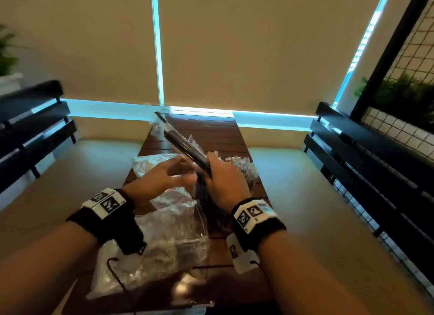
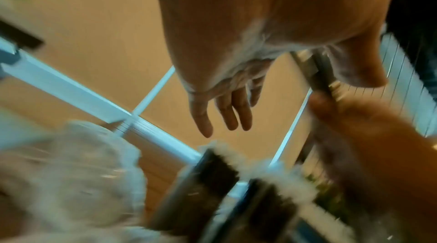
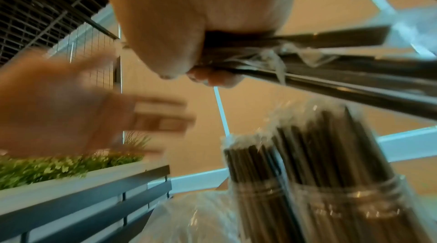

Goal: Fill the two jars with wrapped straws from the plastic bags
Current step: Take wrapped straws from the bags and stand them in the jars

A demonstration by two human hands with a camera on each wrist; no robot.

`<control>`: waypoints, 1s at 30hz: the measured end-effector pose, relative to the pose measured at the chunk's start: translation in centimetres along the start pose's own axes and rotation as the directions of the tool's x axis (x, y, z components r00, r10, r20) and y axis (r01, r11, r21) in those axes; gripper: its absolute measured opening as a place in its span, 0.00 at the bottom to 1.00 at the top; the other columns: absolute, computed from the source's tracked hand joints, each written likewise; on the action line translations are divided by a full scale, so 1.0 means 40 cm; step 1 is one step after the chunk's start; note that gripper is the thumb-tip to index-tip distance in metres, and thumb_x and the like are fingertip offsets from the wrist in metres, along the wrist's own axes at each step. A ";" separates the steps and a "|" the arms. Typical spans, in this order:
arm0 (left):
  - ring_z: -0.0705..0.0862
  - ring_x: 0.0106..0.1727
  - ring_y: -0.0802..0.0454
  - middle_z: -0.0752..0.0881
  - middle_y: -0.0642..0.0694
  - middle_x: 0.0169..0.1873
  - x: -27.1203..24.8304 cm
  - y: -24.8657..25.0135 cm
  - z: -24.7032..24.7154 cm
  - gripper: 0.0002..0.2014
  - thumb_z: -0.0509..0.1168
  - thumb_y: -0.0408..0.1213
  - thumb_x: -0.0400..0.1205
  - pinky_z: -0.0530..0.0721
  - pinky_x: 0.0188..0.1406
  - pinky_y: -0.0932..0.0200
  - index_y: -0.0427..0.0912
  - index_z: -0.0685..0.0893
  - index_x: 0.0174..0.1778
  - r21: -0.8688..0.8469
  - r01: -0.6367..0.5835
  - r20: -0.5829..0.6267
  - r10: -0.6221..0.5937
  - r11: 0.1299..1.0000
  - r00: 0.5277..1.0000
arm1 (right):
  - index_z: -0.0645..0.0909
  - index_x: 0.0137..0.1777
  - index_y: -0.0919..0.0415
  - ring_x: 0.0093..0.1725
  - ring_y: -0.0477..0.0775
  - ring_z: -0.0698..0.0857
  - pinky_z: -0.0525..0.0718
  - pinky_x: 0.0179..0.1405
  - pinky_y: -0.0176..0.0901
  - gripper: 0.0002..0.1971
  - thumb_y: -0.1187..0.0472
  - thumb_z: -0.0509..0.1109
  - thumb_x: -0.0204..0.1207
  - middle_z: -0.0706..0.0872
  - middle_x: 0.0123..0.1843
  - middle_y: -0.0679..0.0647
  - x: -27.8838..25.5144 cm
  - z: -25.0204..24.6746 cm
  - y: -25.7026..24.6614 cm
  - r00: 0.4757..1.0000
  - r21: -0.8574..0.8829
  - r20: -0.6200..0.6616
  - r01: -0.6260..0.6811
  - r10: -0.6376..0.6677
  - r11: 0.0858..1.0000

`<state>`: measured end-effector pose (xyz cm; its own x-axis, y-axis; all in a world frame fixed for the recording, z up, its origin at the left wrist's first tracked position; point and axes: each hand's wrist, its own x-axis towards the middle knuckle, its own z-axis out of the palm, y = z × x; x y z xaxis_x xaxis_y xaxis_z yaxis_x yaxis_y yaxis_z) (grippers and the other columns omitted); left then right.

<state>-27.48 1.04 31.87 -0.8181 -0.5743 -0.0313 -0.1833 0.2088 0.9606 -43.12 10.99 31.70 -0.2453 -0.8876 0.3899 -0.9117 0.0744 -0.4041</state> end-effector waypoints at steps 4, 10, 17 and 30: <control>0.89 0.60 0.48 0.91 0.44 0.55 0.040 0.122 0.082 0.23 0.70 0.53 0.78 0.89 0.48 0.55 0.34 0.85 0.56 -0.467 -0.092 -0.217 -0.013 0.879 0.976 | 0.72 0.68 0.59 0.46 0.65 0.88 0.86 0.43 0.60 0.14 0.56 0.62 0.85 0.89 0.48 0.60 0.008 0.061 -0.046 0.996 0.215 -0.092 0.012 0.008 0.976; 0.81 0.30 0.53 0.72 0.52 0.15 0.075 0.176 0.113 0.24 0.63 0.60 0.82 0.85 0.37 0.54 0.44 0.70 0.30 -0.593 -0.287 -0.506 -0.071 0.752 0.860 | 0.66 0.76 0.60 0.41 0.48 0.86 0.80 0.36 0.31 0.31 0.67 0.72 0.75 0.88 0.47 0.54 0.019 0.032 -0.055 0.993 0.380 -0.001 0.106 -0.114 0.919; 0.63 0.18 0.53 0.62 0.52 0.15 0.043 0.287 0.068 0.26 0.64 0.55 0.84 0.82 0.33 0.55 0.51 0.69 0.21 -0.401 -0.580 -0.541 0.328 0.709 0.775 | 0.73 0.69 0.48 0.50 0.46 0.86 0.85 0.53 0.44 0.37 0.42 0.84 0.62 0.88 0.51 0.46 -0.024 0.027 0.062 0.921 0.308 0.361 -0.269 0.150 0.912; 0.69 0.15 0.53 0.68 0.53 0.14 0.032 0.282 0.101 0.23 0.75 0.32 0.78 0.85 0.31 0.53 0.45 0.70 0.21 -0.141 -0.662 -0.461 0.543 0.736 0.702 | 0.83 0.35 0.63 0.29 0.52 0.79 0.78 0.31 0.43 0.06 0.67 0.77 0.69 0.82 0.32 0.60 0.012 0.032 -0.004 0.878 0.570 0.428 -0.447 0.215 0.690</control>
<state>-32.83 5.86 41.56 -0.4223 -0.6545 0.6271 0.4839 0.4222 0.7665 -42.67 9.96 30.89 -0.2700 -0.9578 -0.0990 -0.3317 0.1890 -0.9243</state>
